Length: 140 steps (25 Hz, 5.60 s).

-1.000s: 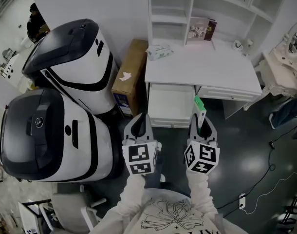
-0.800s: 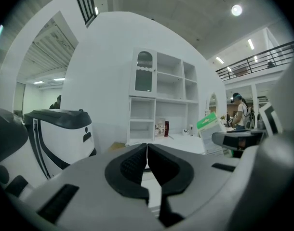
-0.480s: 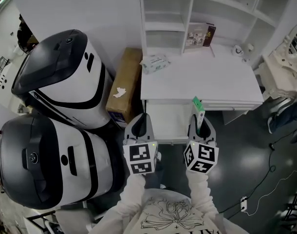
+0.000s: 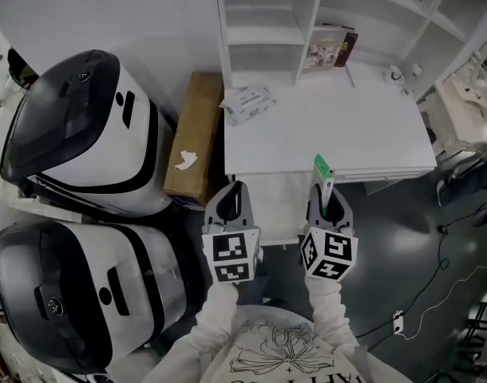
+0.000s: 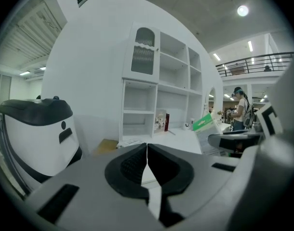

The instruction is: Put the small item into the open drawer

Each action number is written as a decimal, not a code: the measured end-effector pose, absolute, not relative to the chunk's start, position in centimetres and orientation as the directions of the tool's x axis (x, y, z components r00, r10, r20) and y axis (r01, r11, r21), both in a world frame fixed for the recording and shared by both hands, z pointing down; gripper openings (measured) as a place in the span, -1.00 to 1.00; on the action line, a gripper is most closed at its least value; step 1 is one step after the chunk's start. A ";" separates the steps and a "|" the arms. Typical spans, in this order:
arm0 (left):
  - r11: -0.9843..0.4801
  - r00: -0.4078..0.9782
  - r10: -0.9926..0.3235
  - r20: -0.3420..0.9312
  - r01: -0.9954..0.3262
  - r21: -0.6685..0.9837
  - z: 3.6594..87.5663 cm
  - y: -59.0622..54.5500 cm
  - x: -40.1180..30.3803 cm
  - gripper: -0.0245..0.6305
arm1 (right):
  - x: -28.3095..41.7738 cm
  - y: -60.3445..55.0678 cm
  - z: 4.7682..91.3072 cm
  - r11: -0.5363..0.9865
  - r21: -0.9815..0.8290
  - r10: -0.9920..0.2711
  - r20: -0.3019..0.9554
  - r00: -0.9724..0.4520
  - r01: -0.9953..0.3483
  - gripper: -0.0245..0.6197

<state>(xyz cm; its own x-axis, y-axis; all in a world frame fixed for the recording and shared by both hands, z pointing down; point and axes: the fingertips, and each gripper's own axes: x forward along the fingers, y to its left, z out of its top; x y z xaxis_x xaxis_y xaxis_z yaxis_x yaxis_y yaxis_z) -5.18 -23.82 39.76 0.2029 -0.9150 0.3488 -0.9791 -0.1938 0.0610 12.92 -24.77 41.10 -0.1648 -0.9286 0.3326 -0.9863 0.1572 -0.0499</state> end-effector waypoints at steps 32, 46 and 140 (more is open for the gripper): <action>-0.184 0.243 -0.744 0.623 -0.970 0.160 56.6 -30.2 -6.2 -0.90 | 10.6 -29.7 59.7 0.153 -0.104 -0.714 0.676 -0.183 -0.983 -0.64; -0.126 0.210 -0.681 0.702 -0.977 0.170 62.9 -30.5 -6.4 -0.90 | 10.4 -29.7 70.3 0.173 -0.138 -0.537 0.816 -0.211 -0.975 -0.64; -0.158 0.160 -0.974 0.160 -0.987 0.027 30.1 -30.4 -5.6 -0.90 | 10.0 -32.9 31.7 0.304 -0.094 -0.935 0.160 -0.316 -0.948 -0.81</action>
<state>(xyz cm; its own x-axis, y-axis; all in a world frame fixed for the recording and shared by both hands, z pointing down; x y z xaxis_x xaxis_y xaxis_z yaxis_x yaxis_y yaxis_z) -5.56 -30.45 30.14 0.1602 -0.9740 0.1603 -0.9871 -0.1580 0.0266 9.95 -32.88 31.67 -0.3159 -0.9353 0.1597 -0.9480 0.3041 -0.0942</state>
